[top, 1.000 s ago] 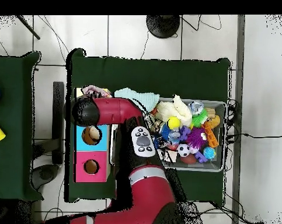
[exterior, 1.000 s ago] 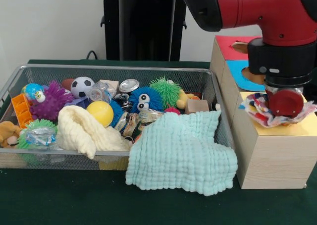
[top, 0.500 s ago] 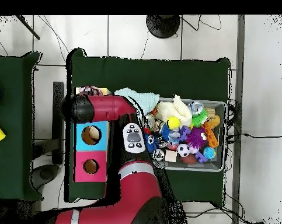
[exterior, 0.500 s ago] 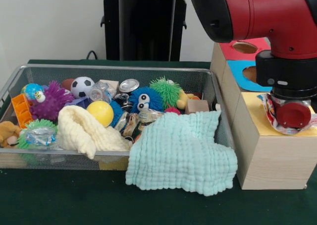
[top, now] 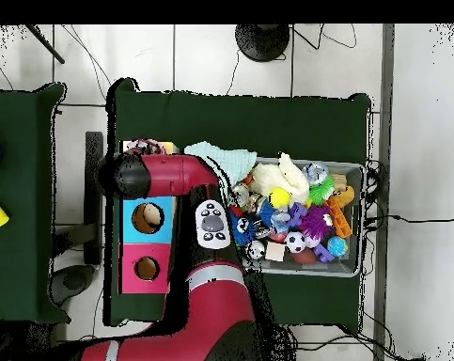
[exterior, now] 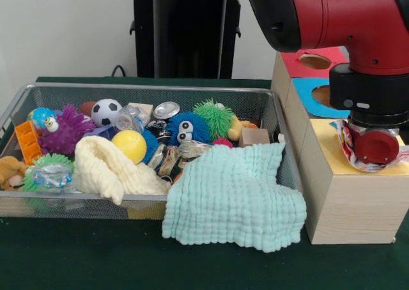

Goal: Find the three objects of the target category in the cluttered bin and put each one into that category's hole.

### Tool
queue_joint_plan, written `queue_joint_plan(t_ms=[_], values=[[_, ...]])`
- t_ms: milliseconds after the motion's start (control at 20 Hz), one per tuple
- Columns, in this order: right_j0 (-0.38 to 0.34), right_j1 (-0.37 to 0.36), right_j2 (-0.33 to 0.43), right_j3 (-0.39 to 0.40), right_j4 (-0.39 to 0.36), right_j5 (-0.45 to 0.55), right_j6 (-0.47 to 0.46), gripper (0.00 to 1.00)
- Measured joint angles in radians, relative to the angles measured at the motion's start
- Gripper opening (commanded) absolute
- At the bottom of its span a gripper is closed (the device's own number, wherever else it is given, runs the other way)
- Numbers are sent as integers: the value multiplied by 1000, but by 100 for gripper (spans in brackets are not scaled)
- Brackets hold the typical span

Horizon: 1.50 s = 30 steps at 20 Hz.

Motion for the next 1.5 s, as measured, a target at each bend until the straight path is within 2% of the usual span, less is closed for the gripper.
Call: queue_joint_plan(t_ms=[250,850,1500], values=[[0,-5,-4,8,7,0,0,0],[7,-100,-39,96,38,0,4,0],[15,-141,-50,129,41,0,5,0]])
